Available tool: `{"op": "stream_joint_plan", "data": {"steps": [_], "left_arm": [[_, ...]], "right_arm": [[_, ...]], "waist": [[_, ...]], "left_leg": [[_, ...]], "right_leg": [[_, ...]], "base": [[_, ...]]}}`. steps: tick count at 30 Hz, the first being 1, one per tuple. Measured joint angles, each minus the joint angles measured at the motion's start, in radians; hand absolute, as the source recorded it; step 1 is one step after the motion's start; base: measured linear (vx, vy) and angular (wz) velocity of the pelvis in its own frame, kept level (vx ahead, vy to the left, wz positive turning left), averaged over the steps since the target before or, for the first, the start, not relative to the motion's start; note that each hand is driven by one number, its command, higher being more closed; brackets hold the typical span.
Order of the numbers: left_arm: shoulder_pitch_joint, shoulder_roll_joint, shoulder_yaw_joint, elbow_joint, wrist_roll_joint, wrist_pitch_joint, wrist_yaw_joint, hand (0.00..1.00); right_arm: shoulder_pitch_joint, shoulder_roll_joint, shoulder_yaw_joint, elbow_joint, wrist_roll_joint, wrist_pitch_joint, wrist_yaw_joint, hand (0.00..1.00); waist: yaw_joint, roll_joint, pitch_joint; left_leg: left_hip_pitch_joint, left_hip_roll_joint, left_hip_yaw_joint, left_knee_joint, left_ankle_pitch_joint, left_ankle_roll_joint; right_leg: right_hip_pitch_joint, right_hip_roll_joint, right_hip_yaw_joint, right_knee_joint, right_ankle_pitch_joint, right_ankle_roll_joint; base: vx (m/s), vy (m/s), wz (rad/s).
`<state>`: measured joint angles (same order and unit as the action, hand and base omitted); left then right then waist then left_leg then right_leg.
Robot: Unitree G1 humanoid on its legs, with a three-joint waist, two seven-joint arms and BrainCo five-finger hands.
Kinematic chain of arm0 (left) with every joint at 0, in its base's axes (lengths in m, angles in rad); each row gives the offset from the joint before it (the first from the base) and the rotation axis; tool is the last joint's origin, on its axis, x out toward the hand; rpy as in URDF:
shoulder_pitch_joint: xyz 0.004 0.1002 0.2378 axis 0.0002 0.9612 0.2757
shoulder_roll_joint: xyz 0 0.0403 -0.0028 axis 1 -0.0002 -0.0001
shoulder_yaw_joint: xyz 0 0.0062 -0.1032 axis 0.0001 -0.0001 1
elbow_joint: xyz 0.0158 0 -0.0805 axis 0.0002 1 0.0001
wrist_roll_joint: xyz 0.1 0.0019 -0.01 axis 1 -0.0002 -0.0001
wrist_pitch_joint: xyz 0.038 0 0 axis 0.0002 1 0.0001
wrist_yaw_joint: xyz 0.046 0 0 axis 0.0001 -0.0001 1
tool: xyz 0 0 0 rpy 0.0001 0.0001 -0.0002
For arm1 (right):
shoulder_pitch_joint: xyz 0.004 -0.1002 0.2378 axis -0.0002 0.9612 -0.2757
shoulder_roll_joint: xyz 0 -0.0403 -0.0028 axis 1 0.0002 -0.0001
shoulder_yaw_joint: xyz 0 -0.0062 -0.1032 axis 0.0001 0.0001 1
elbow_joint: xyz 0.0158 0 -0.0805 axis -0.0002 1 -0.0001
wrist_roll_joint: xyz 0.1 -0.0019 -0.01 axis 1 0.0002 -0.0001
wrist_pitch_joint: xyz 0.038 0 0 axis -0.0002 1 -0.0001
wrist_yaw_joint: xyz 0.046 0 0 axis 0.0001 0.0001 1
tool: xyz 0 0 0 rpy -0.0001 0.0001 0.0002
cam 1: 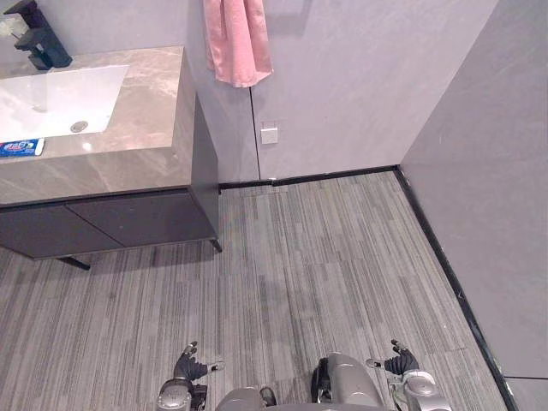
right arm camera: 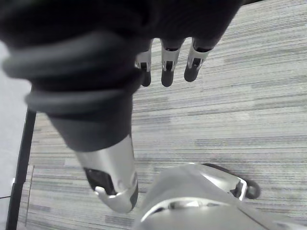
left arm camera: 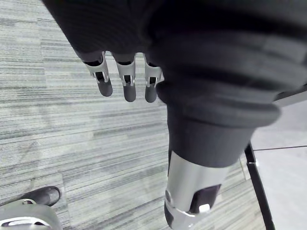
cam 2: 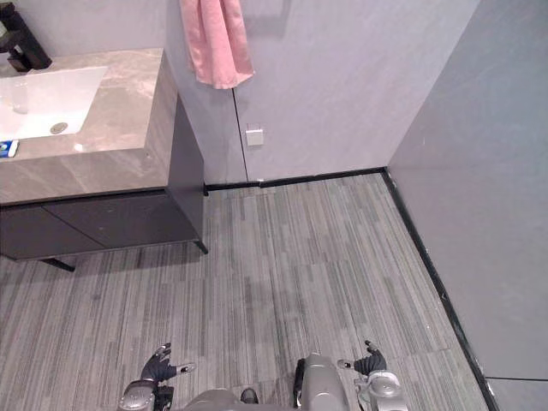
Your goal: Organize washtable
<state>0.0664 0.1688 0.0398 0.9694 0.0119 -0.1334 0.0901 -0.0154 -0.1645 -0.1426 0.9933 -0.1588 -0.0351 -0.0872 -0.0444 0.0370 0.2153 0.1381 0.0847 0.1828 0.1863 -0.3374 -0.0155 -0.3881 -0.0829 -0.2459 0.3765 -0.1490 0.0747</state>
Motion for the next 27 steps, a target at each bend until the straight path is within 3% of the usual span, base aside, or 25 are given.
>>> {"op": "stream_joint_plan", "data": {"steps": [1, 2, 3, 4, 6, 7, 8, 9, 10, 12, 14, 16, 18, 19, 20, 22, 24, 26, 27], "left_arm": [[-0.006, 0.002, 0.000, 0.000, 0.000, 0.000, 0.001, 0.00], [-0.005, 0.002, 0.000, 0.001, 0.001, 0.000, 0.001, 0.00], [-0.014, -0.004, 0.000, 0.002, 0.001, -0.003, 0.001, 0.00], [-0.017, -0.008, 0.000, 0.002, 0.001, -0.003, 0.000, 0.00], [-0.019, -0.025, 0.008, 0.003, 0.001, -0.002, 0.000, 0.00], [-0.019, -0.033, 0.012, 0.003, 0.000, -0.002, 0.001, 0.00], [-0.018, -0.052, 0.010, 0.003, 0.001, -0.003, -0.001, 0.00], [-0.015, -0.065, 0.011, 0.003, 0.000, -0.002, -0.002, 0.00], [-0.015, -0.072, 0.011, 0.002, 0.000, -0.002, -0.002, 0.00], [-0.015, -0.085, 0.011, -0.017, 0.000, -0.003, -0.002, 0.00], [-0.022, -0.084, 0.011, -0.023, 0.000, -0.002, -0.002, 0.00], [-0.032, -0.083, 0.012, -0.031, -0.004, -0.003, -0.001, 0.00], [-0.041, -0.086, 0.009, -0.035, -0.004, -0.003, -0.001, 0.00], [-0.029, -0.086, 0.008, -0.035, -0.004, -0.003, -0.001, 0.00], [-0.014, -0.082, 0.010, -0.034, -0.004, -0.003, 0.001, 0.00], [-0.023, -0.051, 0.013, -0.034, -0.004, -0.002, 0.003, 0.00], [-0.016, -0.049, 0.015, -0.033, -0.010, -0.001, 0.003, 0.00], [-0.005, -0.044, 0.017, -0.034, -0.012, -0.001, 0.002, 0.00], [0.001, -0.040, 0.017, -0.035, -0.016, -0.001, 0.003, 0.00]], "right_arm": [[0.006, -0.001, 0.000, 0.000, 0.000, 0.000, 0.000, 0.00], [0.010, -0.002, 0.000, 0.000, 0.000, 0.001, 0.000, 0.00], [0.017, -0.004, -0.002, 0.001, 0.000, 0.001, 0.000, 0.00], [0.014, -0.004, -0.005, 0.000, 0.000, 0.001, 0.000, 0.00], [0.002, -0.005, -0.005, -0.017, 0.000, -0.003, 0.000, 0.00], [0.003, -0.007, -0.005, -0.019, 0.000, -0.004, 0.000, 0.00], [0.007, -0.015, -0.004, -0.016, 0.001, -0.004, 0.000, 0.00], [0.012, -0.021, -0.004, -0.016, 0.003, -0.005, -0.001, 0.00], [0.015, -0.022, -0.004, -0.017, 0.007, -0.007, -0.002, 0.00], [0.013, -0.021, -0.007, -0.032, 0.020, -0.009, -0.007, 0.00], [0.005, -0.018, -0.009, -0.029, 0.038, -0.010, -0.011, 0.00], [0.003, -0.003, -0.027, -0.029, 0.049, -0.015, -0.017, 0.00], [0.012, 0.000, -0.049, -0.028, 0.053, -0.015, -0.020, 0.00], [0.020, -0.009, -0.049, -0.028, 0.053, -0.016, -0.022, 0.00], [0.021, -0.006, -0.045, -0.026, 0.053, -0.015, -0.023, 0.00], [0.013, 0.012, -0.043, -0.026, 0.052, -0.019, -0.022, 0.00], [0.000, 0.009, -0.046, -0.026, 0.051, -0.020, -0.023, 0.00], [0.001, 0.011, -0.045, -0.026, 0.049, -0.021, -0.022, 0.00], [0.004, 0.014, -0.041, -0.026, 0.047, -0.021, -0.021, 0.00]], "waist": [[-0.002, -0.016, -0.004], [-0.006, -0.018, -0.005], [-0.013, -0.020, -0.008], [-0.014, -0.013, -0.007], [-0.009, 0.005, -0.010], [-0.006, 0.008, -0.009], [0.001, 0.017, -0.007], [0.003, 0.019, -0.005], [0.004, 0.019, -0.004], [0.012, 0.009, 0.001], [0.028, 0.007, 0.003], [0.050, -0.010, 0.013], [0.058, -0.022, 0.019], [0.059, 0.008, 0.007], [0.061, 0.018, -0.001], [0.061, -0.031, -0.006], [0.070, -0.035, -0.004], [0.076, -0.043, -0.008], [0.078, -0.051, -0.014]], "left_leg": [[0.023, 0.007, -0.014, -0.020, -0.005, -0.026], [0.037, 0.015, -0.026, -0.023, -0.011, -0.040], [0.050, 0.040, -0.050, -0.006, -0.006, -0.063], [0.043, 0.055, -0.057, 0.014, 0.005, -0.082], [-0.031, 0.087, -0.082, 0.209, 0.075, -0.170], [-0.065, 0.094, -0.092, 0.297, 0.109, -0.180], [-0.135, 0.124, -0.101, 0.497, 0.131, -0.191], [-0.178, 0.150, -0.083, 0.659, 0.126, -0.181], [-0.203, 0.161, -0.065, 0.715, 0.117, -0.167], [-0.318, 0.172, -0.015, 0.822, 0.073, -0.091], [-0.415, 0.157, 0.009, 0.761, 0.052, -0.056], [-0.478, 0.103, 0.024, 0.578, 0.049, -0.049], [-0.499, 0.038, -0.005, 0.302, 0.104, -0.069], [-0.494, 0.018, -0.054, 0.117, 0.222, -0.070], [-0.479, 0.010, -0.067, 0.110, 0.340, -0.021], [-0.498, -0.041, -0.042, 0.175, 0.254, 0.028], [-0.488, -0.044, -0.024, 0.235, 0.188, 0.048], [-0.422, -0.055, 0.000, 0.243, 0.134, 0.061], [-0.372, -0.068, 0.011, 0.228, 0.099, 0.069]], "right_leg": [[0.001, 0.005, 0.013, -0.087, 0.078, -0.002], [0.002, 0.007, 0.018, -0.077, 0.132, -0.011], [-0.004, 0.016, 0.014, -0.027, 0.158, -0.092], [-0.008, 0.020, 0.001, -0.003, 0.137, -0.099], [0.023, 0.050, -0.009, 0.006, 0.071, -0.134], [0.051, 0.057, -0.009, -0.014, 0.063, -0.137], [0.137, 0.076, -0.010, -0.082, 0.059, -0.138], [0.227, 0.091, -0.010, -0.145, 0.059, -0.139], [0.269, 0.098, -0.006, -0.172, 0.058, -0.141], [0.388, 0.099, 0.009, -0.247, 0.033, -0.141], [0.434, 0.092, 0.021, -0.275, 0.026, -0.139], [0.473, 0.053, 0.033, -0.283, 0.004, -0.103], [0.520, 0.016, 0.029, -0.298, -0.025, -0.064], [0.542, 0.022, 0.034, -0.305, -0.051, -0.034], [0.559, 0.022, 0.051, -0.305, -0.071, -0.013], [0.555, -0.040, 0.076, -0.280, -0.082, 0.002], [0.535, -0.062, 0.119, -0.182, -0.083, 0.004], [0.469, -0.091, 0.174, 0.035, -0.077, 0.024], [0.396, -0.115, 0.207, 0.235, -0.040, 0.091]], "base": [[0.46, -0.193, 0.38], [0.52, -0.237, 0.50], [0.44, -0.218, 0.38], [0.57, -0.287, 0.25], [0.62, -0.315, -0.04], [0.66, -0.297, -0.05], [0.43, -0.167, 0.00], [0.61, -0.214, 0.01], [0.45, -0.101, -0.03], [0.43, -0.044, -0.01], [0.34, 0.060, -0.20], [0.34, 0.132, -0.20], [0.37, 0.206, 0.04], [0.40, 0.262, -0.19], [0.51, 0.310, -0.17], [0.44, 0.221, -0.06], [0.43, 0.223, -0.23], [0.44, 0.234, -0.30], [0.35, 0.164, -0.18]]}}
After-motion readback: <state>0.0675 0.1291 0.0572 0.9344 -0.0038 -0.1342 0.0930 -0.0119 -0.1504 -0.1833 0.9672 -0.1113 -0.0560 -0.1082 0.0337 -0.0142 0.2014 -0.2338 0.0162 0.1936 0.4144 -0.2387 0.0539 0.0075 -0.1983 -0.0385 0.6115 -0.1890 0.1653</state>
